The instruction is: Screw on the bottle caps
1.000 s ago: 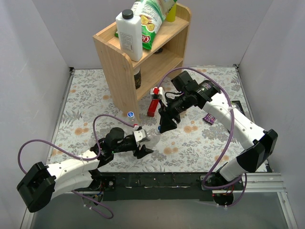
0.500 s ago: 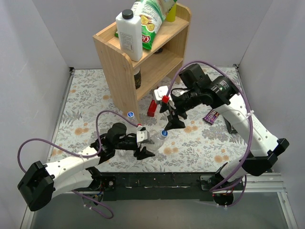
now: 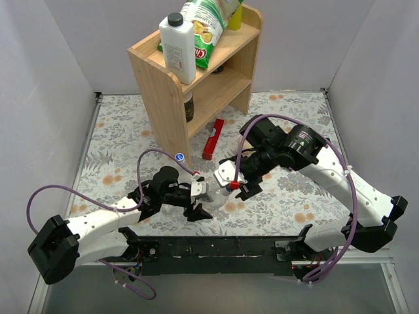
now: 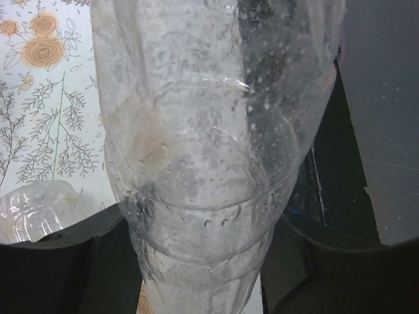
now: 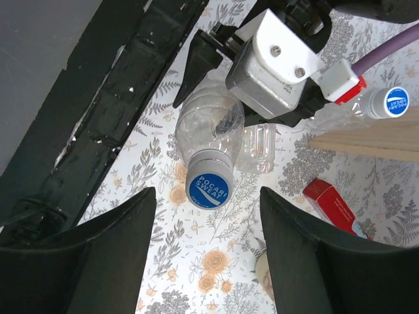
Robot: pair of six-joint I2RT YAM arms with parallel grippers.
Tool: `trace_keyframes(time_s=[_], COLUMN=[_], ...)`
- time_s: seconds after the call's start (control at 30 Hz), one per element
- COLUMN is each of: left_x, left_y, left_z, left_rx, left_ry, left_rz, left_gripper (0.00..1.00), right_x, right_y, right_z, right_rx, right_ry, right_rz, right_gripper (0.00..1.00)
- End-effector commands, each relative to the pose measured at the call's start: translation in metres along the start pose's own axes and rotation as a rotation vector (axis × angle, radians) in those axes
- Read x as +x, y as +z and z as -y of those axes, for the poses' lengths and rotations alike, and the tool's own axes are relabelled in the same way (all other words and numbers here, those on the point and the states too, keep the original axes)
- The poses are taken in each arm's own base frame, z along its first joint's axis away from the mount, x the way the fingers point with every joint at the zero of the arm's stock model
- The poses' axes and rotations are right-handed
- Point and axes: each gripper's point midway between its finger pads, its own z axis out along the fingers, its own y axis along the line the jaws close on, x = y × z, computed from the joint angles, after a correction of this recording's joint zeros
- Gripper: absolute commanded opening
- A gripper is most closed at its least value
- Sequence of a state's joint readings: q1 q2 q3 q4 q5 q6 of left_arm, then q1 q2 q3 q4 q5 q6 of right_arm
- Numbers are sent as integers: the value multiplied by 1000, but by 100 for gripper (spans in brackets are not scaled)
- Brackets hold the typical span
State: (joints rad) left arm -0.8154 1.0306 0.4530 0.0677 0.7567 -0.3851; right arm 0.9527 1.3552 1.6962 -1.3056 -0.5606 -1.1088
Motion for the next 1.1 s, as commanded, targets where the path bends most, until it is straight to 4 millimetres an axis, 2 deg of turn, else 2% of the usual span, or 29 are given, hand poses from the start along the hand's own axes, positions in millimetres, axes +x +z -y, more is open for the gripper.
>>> trace_keyframes(time_s=[0.0, 0.2, 0.43, 0.67, 0.83, 1.07], left_x=[-21, -23, -25, -26, -36, -41], left_y=[1, 0, 0, -1, -4, -3], left_z=[0, 1, 0, -1, -5, -7], left_rx=[29, 35, 31, 22, -16, -23], left_ry=[59, 73, 75, 81, 122, 149], left_rz=[42, 40, 45, 53, 109, 146], left_gripper=[0, 0, 0, 0, 0, 0], right_x=[3, 3, -1, 7, 22, 17], right_y=[2, 9, 15, 18, 20, 16], right_z=[-3, 1, -5, -7, -8, 0], right_rx=[-12, -29, -58, -62, -48, 4], right_ry=[-55, -49, -72, -58, -22, -31], right_rz=[-14, -18, -15, -49, -104, -92], right_gripper=[70, 60, 56, 45, 36, 38])
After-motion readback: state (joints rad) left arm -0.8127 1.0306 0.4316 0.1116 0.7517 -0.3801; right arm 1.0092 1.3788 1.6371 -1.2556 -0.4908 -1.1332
